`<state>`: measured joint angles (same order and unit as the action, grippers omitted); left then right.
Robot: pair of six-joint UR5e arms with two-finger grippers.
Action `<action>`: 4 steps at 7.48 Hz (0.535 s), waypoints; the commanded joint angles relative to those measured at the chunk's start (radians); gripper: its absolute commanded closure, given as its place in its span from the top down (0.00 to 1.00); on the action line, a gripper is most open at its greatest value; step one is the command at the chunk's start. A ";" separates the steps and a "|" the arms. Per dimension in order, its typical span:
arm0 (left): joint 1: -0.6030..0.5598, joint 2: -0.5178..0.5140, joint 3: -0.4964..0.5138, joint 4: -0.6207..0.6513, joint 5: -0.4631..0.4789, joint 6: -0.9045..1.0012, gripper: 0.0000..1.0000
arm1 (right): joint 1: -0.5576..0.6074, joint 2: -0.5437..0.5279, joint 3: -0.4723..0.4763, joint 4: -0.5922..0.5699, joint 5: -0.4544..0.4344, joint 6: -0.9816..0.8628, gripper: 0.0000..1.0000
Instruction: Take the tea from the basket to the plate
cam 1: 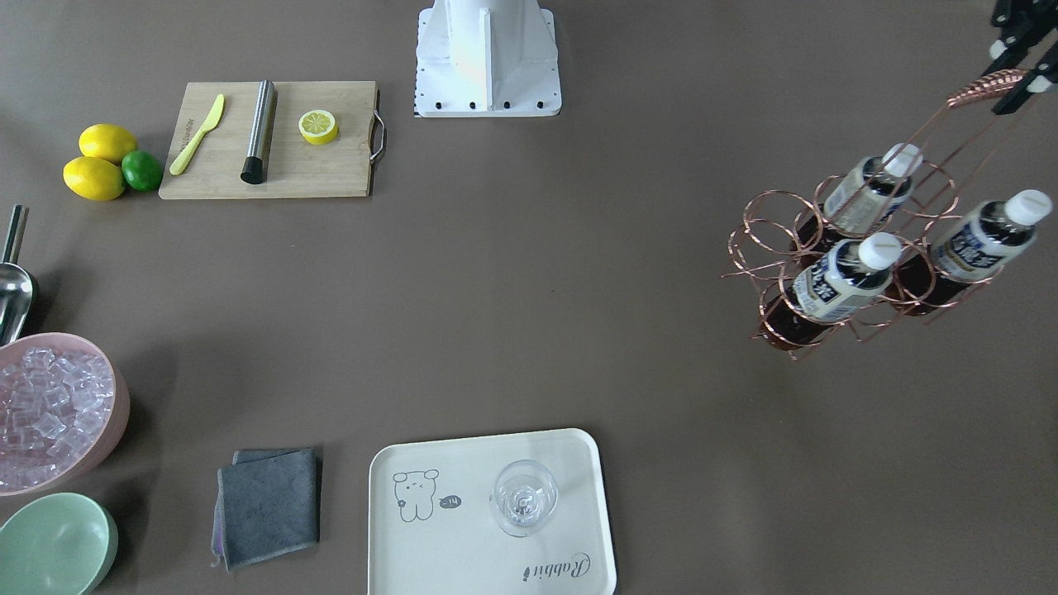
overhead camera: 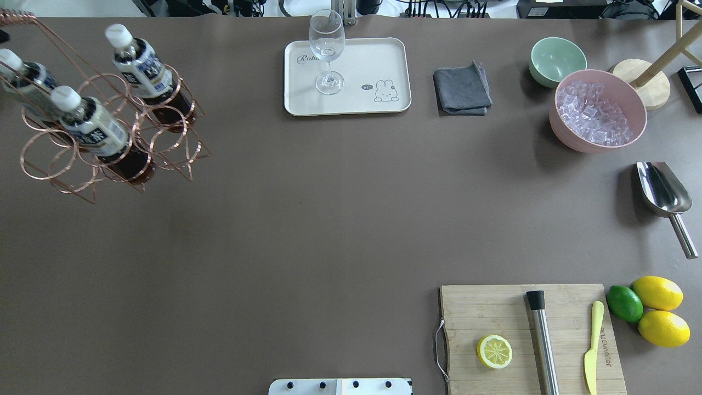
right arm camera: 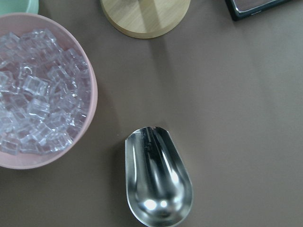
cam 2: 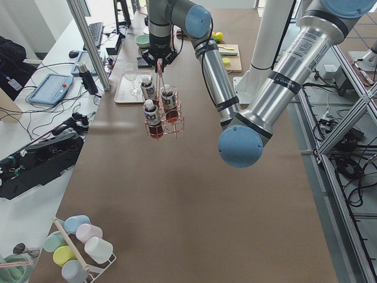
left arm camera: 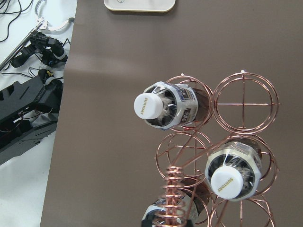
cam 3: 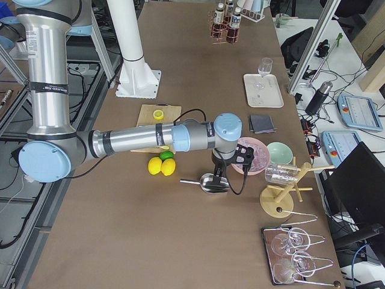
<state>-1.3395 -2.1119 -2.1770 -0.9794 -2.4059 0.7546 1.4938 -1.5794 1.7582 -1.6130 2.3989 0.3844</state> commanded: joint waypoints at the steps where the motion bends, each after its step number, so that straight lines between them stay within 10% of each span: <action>1: 0.220 0.007 0.092 -0.369 0.010 -0.301 0.00 | -0.136 0.149 0.000 0.001 -0.003 0.358 1.00; 4: 0.484 -0.170 0.108 -0.409 0.178 -0.553 0.00 | -0.174 0.266 0.012 -0.002 0.051 0.540 1.00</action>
<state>-0.9976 -2.1942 -2.0798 -1.3664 -2.3019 0.3279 1.3375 -1.3743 1.7640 -1.6161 2.4086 0.8295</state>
